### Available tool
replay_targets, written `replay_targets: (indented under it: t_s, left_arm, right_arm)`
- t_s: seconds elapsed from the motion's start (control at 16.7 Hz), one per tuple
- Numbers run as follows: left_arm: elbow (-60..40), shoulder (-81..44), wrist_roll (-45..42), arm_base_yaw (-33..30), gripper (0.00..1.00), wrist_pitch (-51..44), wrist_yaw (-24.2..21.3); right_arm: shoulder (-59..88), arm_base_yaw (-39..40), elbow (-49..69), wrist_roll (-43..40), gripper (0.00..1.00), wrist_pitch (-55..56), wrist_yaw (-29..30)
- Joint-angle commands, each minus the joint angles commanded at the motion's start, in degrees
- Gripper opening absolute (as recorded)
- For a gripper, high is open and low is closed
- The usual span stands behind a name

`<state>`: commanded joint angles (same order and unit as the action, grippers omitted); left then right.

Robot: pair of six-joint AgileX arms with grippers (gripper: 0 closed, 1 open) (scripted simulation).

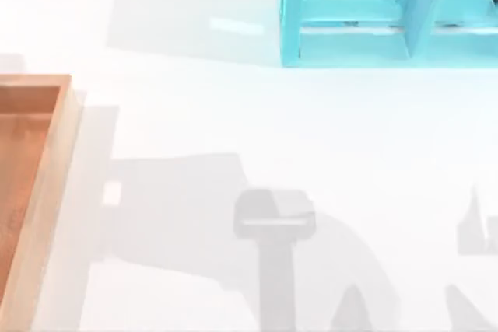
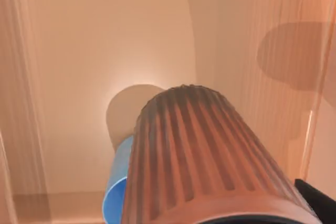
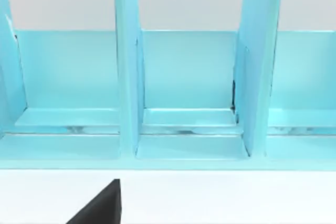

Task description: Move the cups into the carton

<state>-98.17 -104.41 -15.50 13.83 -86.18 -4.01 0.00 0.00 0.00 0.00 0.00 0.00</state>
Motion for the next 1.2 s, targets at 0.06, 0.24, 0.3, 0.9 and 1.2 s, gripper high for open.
replay_targets:
  t_s: [0.06,0.24,0.3,0.9,1.2]
  left_arm:
    - [0.62,0.08,-0.01,0.06,0.00,0.70,-0.01]
    - [4.77,0.50,-0.14,0.37,0.00,5.05,-0.01]
    - [6.65,0.56,-0.20,0.49,0.00,6.80,-0.03]
    - [14.91,0.33,-0.72,0.95,0.08,14.42,-0.19]
    - [14.91,0.33,-0.72,0.95,0.45,14.42,-0.19]
  right_arm:
    - [0.00,0.00,0.00,0.00,1.00,0.00,0.00]
    - [0.00,0.00,0.00,0.00,1.00,0.00,0.00]
    - [0.00,0.00,0.00,0.00,1.00,0.00,0.00]
    - [0.00,0.00,0.00,0.00,1.00,0.00,0.00]
    - [0.00,0.00,0.00,0.00,1.00,0.00,0.00]
